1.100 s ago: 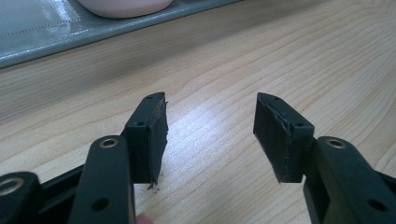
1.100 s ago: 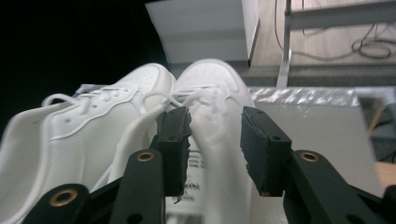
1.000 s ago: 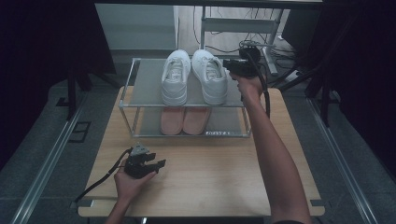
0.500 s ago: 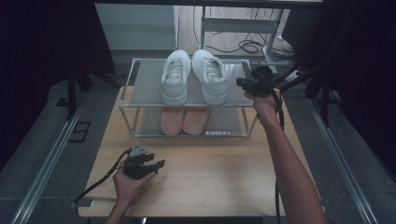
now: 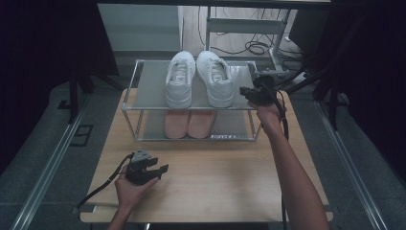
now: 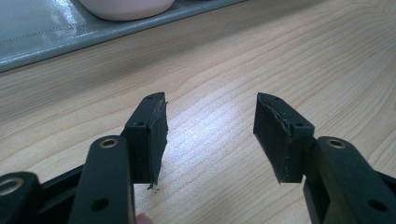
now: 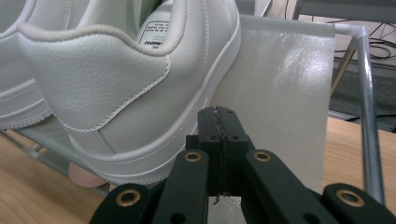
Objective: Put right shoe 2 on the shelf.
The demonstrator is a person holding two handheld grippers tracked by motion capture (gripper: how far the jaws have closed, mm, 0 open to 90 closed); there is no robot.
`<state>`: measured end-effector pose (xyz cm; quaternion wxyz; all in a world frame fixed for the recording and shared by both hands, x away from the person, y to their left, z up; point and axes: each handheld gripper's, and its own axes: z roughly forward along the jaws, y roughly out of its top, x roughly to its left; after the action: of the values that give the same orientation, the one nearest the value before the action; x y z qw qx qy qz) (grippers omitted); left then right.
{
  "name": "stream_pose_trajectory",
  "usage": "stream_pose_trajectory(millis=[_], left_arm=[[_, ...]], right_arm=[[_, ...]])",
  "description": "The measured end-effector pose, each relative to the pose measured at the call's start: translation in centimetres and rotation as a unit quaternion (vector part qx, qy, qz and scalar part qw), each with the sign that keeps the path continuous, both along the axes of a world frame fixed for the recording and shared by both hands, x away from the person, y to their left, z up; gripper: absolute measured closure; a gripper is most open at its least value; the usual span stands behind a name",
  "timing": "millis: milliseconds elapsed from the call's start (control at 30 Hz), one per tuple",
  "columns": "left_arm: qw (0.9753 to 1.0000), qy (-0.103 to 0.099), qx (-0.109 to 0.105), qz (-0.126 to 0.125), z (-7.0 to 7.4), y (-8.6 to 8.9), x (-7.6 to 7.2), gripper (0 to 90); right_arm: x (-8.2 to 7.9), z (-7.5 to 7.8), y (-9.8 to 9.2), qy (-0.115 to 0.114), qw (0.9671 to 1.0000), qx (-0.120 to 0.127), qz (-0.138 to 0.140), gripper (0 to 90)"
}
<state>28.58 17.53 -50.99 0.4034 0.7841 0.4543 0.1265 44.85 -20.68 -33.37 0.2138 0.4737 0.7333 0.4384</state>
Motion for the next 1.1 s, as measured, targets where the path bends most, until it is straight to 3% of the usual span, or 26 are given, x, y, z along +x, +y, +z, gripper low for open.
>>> stream_pose_trajectory(millis=[533,633,1100], left_arm=[[1.0000,0.003,0.001,0.002,0.0,-0.1,0.0,44.9],[1.0000,0.002,0.002,0.000,-0.1,0.0,0.0,44.9],[1.0000,0.002,0.002,0.001,-0.1,-0.1,0.0,44.9]], right_arm=[[0.2,-1.5,1.6,0.008,0.9997,-0.018,0.015,89.5],[-0.1,-1.4,2.0,-0.002,0.9996,-0.027,0.010,89.6],[-1.6,-1.2,4.8,-0.001,0.9977,-0.013,0.066,89.6]])
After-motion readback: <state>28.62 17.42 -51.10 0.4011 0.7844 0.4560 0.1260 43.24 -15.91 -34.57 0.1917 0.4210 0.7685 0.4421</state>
